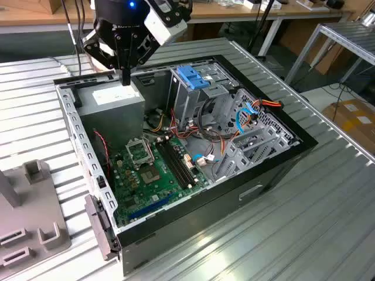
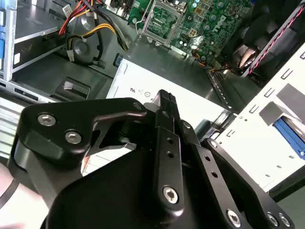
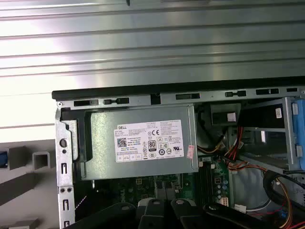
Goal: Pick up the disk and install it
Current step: 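Reach for the disk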
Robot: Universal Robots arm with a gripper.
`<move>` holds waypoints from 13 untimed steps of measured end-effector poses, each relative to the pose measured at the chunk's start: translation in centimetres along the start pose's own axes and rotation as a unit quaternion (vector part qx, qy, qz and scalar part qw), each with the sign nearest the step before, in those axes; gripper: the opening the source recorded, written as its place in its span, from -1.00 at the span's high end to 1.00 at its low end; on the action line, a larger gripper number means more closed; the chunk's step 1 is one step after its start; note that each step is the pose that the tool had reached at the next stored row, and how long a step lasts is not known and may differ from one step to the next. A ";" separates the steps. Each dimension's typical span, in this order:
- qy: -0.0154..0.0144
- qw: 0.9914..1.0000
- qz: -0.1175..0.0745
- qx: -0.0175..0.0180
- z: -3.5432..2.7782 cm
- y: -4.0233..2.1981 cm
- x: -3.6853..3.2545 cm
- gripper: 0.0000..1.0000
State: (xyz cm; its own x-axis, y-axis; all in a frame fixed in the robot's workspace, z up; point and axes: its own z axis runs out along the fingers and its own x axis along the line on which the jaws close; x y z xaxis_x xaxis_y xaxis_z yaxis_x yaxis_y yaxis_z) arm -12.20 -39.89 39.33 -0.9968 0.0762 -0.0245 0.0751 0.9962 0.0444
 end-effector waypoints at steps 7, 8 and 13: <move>0.000 1.000 0.000 0.000 0.00 0.00 0.03 0.79; 0.000 1.000 0.000 0.000 -0.01 -0.01 0.11 0.79; 0.000 1.000 0.000 0.000 -0.01 -0.03 0.41 0.79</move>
State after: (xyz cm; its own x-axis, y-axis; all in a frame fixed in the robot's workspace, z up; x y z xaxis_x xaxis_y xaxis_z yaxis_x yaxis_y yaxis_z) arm -12.61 -39.89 39.33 -0.9968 0.0762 -0.0244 0.0751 0.9962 0.0443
